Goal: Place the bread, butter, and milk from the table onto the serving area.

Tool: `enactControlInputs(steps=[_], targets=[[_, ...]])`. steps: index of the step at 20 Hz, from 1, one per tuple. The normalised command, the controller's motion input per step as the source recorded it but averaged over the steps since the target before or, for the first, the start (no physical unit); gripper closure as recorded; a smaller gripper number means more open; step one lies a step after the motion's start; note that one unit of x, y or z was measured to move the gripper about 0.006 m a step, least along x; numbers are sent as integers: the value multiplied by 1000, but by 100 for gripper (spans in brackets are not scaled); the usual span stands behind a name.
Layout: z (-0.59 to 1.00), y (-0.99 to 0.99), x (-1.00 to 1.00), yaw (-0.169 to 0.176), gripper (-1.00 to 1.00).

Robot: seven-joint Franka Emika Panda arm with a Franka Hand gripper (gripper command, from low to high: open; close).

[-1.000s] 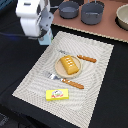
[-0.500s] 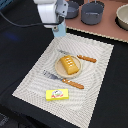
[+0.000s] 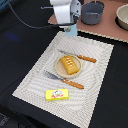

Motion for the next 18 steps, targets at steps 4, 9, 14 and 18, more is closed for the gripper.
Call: enactControlInputs(steps=[4, 9, 14, 18], targets=[[-48, 430, 960, 0, 100], [-248, 549, 771, 5, 100], [-296, 399, 201, 53, 100], [-34, 83, -101, 45, 100]])
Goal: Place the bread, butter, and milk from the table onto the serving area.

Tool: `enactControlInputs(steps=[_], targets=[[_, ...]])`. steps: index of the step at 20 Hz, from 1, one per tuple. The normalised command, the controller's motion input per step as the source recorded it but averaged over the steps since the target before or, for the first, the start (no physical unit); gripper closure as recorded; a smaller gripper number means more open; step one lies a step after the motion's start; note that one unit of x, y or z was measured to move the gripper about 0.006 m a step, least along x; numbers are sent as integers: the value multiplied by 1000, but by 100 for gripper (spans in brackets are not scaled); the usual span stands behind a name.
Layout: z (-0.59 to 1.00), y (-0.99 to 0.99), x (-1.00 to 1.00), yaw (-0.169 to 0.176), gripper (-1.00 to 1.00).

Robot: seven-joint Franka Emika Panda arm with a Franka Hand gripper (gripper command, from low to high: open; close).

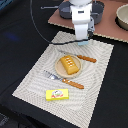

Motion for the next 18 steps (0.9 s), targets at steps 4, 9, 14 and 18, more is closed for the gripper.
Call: enactControlInputs(steps=[4, 9, 14, 18], targets=[[149, 0, 6, 7, -100], [385, 29, 221, -17, -100], [740, 41, 203, -1, -100], [1000, 10, 82, 0, -100]])
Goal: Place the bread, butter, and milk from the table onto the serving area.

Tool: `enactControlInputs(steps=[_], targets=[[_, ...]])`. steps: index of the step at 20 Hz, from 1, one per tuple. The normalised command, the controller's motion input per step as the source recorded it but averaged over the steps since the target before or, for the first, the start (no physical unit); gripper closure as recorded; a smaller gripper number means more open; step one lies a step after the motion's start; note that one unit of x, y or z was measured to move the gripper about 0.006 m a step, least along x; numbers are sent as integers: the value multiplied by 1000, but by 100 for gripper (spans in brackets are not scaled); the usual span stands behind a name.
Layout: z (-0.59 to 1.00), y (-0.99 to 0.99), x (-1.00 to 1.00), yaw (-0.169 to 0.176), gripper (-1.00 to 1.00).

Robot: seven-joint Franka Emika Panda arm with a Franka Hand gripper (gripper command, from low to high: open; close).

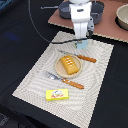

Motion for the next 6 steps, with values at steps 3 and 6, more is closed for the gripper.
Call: enactControlInputs(steps=[3, 6], targets=[[1000, 38, 98, 0, -100], [981, 259, 1, 0, -100]])
